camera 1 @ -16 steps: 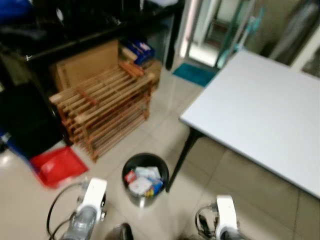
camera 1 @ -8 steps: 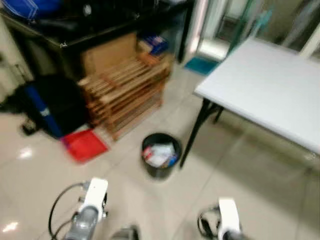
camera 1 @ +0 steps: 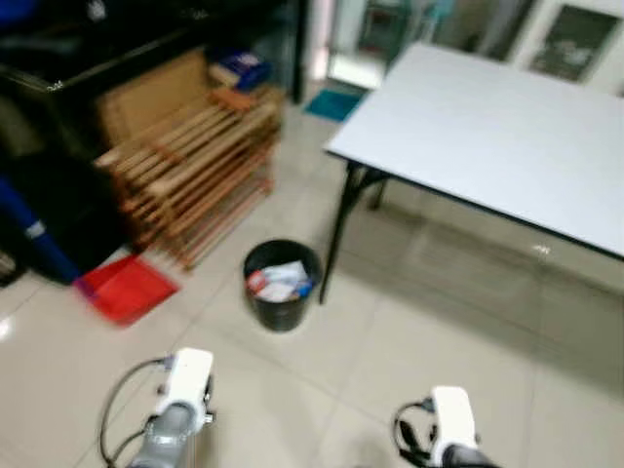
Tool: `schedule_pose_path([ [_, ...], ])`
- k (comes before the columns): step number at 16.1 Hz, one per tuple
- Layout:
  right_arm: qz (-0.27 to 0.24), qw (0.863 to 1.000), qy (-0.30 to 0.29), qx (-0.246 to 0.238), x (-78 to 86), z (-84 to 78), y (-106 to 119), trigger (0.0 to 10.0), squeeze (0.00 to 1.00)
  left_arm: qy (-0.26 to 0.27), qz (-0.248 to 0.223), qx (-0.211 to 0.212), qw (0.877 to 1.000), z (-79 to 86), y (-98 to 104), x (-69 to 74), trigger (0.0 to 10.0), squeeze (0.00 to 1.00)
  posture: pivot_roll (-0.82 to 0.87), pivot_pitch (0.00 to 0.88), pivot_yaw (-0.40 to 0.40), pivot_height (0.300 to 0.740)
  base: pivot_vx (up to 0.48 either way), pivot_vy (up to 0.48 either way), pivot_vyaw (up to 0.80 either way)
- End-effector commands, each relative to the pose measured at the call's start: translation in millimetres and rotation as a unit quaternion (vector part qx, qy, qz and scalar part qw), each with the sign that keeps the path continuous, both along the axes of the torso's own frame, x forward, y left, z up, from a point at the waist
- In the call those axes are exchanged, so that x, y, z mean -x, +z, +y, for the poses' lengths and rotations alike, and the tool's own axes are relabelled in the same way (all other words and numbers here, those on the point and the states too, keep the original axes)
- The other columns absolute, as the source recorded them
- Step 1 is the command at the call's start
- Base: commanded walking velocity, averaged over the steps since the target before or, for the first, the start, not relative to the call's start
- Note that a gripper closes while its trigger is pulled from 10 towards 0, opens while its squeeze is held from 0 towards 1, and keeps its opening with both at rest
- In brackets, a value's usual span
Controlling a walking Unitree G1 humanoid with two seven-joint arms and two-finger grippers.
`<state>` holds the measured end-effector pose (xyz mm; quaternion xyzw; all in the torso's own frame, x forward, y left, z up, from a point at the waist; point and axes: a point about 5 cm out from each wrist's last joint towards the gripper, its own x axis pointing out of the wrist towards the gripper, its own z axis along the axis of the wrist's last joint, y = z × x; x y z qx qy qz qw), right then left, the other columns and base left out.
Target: Picking trash to rubbish bin
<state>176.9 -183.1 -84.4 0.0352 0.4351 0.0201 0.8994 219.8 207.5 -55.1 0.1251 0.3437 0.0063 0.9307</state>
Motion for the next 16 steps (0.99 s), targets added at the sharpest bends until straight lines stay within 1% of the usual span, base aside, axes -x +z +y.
schedule_pose_path([
  [1,0.011,1.0,-0.003,-0.012,5.3,6.3,-3.3,10.0,0.0,0.008,0.007,-0.006,1.0,8.3,-1.6,5.3,10.0,0.0,-0.04,0.103,-0.068,0.74,0.0,0.0,-0.8],
  [6,0.015,1.0,0.003,-0.015,6.2,8.8,-4.1,10.0,0.0,0.001,0.012,-0.015,1.0,8.7,-1.6,4.7,10.0,0.0,-0.03,0.101,-0.067,0.74,0.0,0.0,-0.8],
  [14,0.014,1.0,0.0,-0.02,5.9,10.4,-4.0,10.0,0.0,-0.003,0.017,-0.017,1.0,7.5,-2.7,5.6,10.0,0.0,-0.03,0.09,-0.064,0.74,0.0,0.0,-0.8],
  [16,0.009,1.0,-0.003,-0.02,4.2,10.2,-3.1,10.0,0.0,-0.002,0.016,-0.017,1.0,7.3,-2.3,4.8,10.0,0.0,-0.03,0.095,-0.066,0.74,0.0,0.0,-0.24],
])
